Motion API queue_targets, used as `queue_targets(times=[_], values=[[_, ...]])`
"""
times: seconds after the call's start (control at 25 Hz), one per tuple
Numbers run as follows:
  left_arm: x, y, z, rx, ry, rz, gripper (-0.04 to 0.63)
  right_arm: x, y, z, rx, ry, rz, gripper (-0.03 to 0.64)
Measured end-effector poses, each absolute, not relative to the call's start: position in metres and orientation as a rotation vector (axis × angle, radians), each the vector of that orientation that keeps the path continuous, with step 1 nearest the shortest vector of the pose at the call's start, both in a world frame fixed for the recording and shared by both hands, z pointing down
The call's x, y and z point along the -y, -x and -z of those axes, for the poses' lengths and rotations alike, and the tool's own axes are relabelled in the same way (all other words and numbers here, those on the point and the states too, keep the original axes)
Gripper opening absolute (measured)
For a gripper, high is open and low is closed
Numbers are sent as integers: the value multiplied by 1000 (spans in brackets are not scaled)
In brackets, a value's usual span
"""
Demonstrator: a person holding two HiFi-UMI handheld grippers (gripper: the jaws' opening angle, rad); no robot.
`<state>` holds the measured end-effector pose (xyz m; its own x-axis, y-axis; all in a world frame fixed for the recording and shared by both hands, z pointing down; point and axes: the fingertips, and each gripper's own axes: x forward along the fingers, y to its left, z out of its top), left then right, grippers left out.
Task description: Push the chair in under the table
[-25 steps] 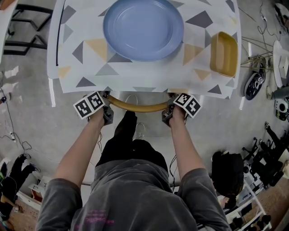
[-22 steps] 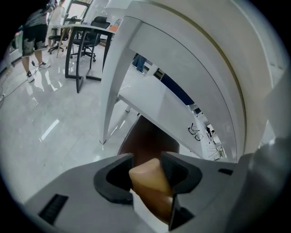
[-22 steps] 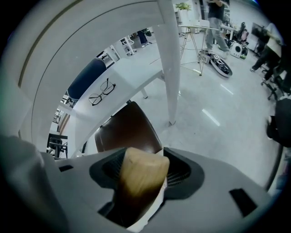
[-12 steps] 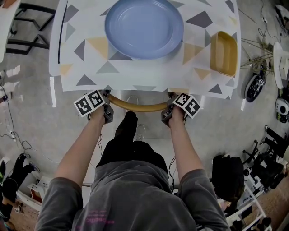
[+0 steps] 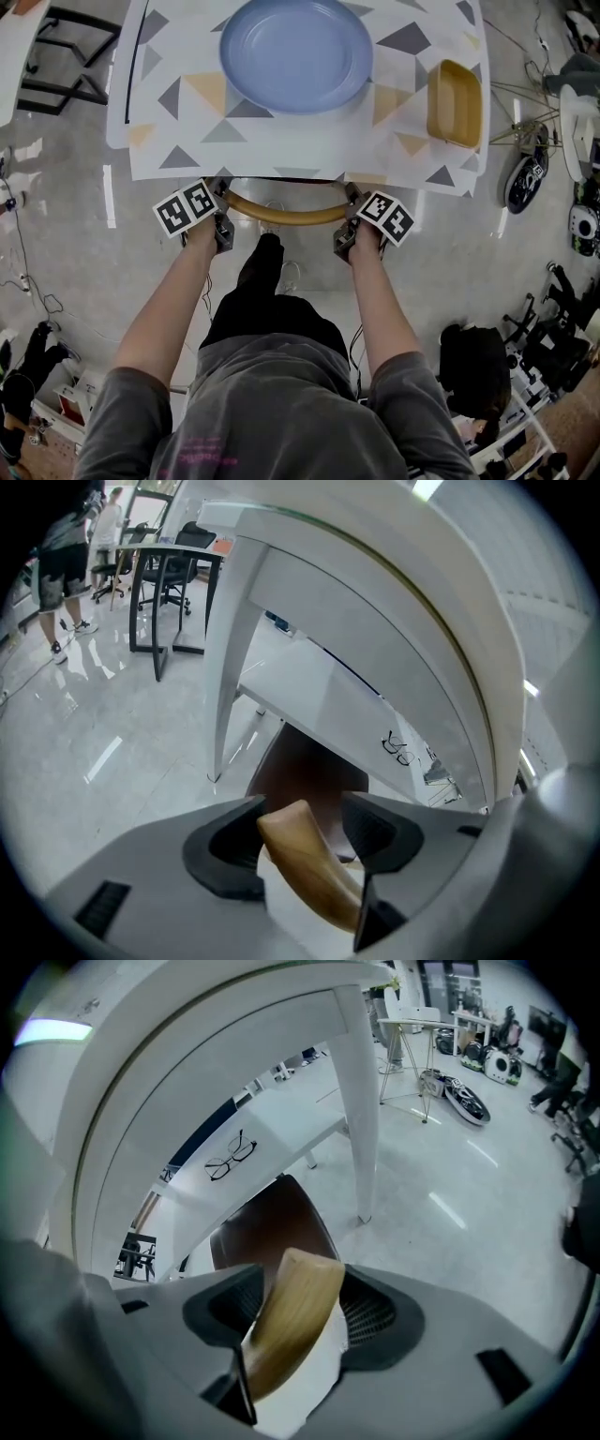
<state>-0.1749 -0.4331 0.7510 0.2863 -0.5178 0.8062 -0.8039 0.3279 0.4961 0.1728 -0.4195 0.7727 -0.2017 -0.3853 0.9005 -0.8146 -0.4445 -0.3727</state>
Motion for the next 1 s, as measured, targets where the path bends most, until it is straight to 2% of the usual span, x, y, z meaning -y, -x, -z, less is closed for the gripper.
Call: queue_targets(times=[1.0], values=[[349, 164, -661, 1435, -1433, -202, 249, 350, -171, -674, 1752, -1707, -1632, 235]])
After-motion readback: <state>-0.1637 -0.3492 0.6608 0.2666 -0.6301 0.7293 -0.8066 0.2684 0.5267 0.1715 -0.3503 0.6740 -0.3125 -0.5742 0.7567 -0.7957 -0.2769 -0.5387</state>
